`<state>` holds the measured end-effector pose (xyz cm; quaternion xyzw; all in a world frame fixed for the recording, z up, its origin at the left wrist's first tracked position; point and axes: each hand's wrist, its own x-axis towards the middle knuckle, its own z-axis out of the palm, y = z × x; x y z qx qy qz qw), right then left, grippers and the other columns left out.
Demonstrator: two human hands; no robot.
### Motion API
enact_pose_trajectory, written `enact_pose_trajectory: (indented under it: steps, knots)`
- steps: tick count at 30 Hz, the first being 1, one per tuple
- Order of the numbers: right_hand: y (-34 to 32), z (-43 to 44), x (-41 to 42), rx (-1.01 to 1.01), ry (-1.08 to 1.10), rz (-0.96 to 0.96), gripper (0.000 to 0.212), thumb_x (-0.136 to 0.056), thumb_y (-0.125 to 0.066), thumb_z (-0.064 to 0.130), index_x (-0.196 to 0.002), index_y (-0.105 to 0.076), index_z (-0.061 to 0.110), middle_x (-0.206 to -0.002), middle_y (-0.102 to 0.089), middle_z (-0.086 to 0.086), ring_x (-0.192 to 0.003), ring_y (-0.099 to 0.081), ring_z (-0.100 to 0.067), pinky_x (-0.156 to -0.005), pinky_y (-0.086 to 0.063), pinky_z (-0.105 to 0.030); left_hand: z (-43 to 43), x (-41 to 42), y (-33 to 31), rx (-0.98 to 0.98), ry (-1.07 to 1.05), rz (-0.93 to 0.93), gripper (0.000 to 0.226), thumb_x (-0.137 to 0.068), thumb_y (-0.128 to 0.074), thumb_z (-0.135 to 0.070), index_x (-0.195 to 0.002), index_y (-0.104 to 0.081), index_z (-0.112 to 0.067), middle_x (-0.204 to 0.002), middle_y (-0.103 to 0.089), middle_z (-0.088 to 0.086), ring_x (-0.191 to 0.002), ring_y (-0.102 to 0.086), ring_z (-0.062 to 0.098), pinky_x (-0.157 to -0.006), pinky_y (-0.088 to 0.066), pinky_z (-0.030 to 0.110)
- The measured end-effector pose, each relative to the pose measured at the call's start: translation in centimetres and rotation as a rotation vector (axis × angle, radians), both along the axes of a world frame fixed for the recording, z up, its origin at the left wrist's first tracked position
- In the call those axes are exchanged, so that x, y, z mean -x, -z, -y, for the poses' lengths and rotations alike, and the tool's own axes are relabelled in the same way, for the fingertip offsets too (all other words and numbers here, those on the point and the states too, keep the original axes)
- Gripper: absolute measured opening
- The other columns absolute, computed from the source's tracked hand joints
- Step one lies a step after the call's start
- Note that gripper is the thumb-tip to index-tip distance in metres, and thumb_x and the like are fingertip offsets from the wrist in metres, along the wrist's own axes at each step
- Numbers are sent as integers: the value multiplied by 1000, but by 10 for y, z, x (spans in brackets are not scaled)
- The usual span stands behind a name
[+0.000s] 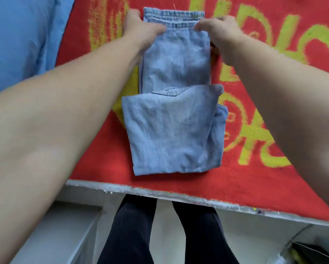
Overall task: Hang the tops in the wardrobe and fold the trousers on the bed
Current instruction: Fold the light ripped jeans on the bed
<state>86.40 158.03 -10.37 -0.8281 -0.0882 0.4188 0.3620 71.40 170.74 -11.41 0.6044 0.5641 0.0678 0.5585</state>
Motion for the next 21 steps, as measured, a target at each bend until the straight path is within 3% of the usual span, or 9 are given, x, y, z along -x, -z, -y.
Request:
enact_pose_trajectory:
  steps: [3, 4, 6, 9, 12, 14, 17, 19, 21]
  knots:
    - [-15, 2, -3, -35, -14, -49, 33, -75, -74, 14, -107, -72, 9, -102, -74, -9, -92, -73, -19, -76, -59, -38, 0, 1, -17, -65, 36, 36, 56, -73, -70, 0, -126, -52, -9, -113, -64, 8, -95, -65, 15, -80, -58, 28]
    - [-26, 6, -2, -82, -44, -44, 36, -78, -71, 9, -113, -71, 8, -103, -74, -7, -90, -73, -13, -74, -61, -33, 2, 6, -28, -62, 55, 76, 52, -72, -69, 3, -123, -58, -6, -111, -68, 11, -94, -67, 17, -82, -59, 34]
    - [-53, 21, 9, -183, -169, 29, 28, -80, -64, 4, -106, -73, 12, -85, -68, 4, -67, -64, 2, -61, -51, -19, 9, 25, -52, -106, 139, 138, 47, -70, -69, 0, -116, -66, -5, -107, -72, 11, -88, -66, 13, -84, -58, 37]
    - [-84, 59, 42, -157, -351, 314, 10, -73, -55, 17, -78, -64, 20, -71, -50, 6, -63, -43, -2, -62, -36, -24, 42, 68, -84, -286, 266, 130, 44, -67, -65, -13, -110, -64, -7, -94, -67, -5, -82, -61, 6, -82, -54, 29]
    - [-84, 122, 82, -135, -521, 713, 19, -72, -60, 18, -88, -69, 16, -89, -59, -5, -82, -54, -17, -71, -42, -29, 97, 125, -87, -515, 408, 1, 51, -64, -62, -16, -115, -61, -20, -97, -60, -13, -92, -57, 16, -79, -41, 28]
    - [-72, 161, 113, -186, -712, 847, 22, -72, -62, 11, -91, -71, 16, -102, -65, -9, -89, -60, -29, -74, -48, -34, 135, 159, -72, -663, 592, -76, 54, -61, -61, -9, -114, -64, -20, -100, -62, -6, -96, -54, 24, -79, -33, 31]
    - [-39, 197, 140, 8, -1047, 787, 31, -77, -63, 6, -106, -73, 9, -130, -64, -15, -107, -62, -38, -85, -52, -43, 174, 191, -40, -723, 940, -205, 45, -68, -67, -3, -112, -70, -15, -112, -66, 8, -96, -59, 33, -79, -41, 40]
    - [-34, 200, 142, 145, -1119, 661, 41, -79, -65, 12, -120, -69, 6, -143, -55, -12, -121, -56, -38, -90, -49, -46, 179, 196, -32, -664, 1079, -306, 49, -76, -64, -6, -124, -65, -14, -130, -60, 10, -103, -57, 35, -84, -43, 43]
    - [-41, 188, 135, 167, -1138, 523, 44, -79, -64, 16, -123, -68, 7, -144, -55, -11, -124, -52, -38, -98, -45, -46, 167, 192, -37, -553, 1134, -321, 51, -78, -59, -9, -129, -61, -17, -134, -55, 3, -106, -53, 33, -85, -42, 43]
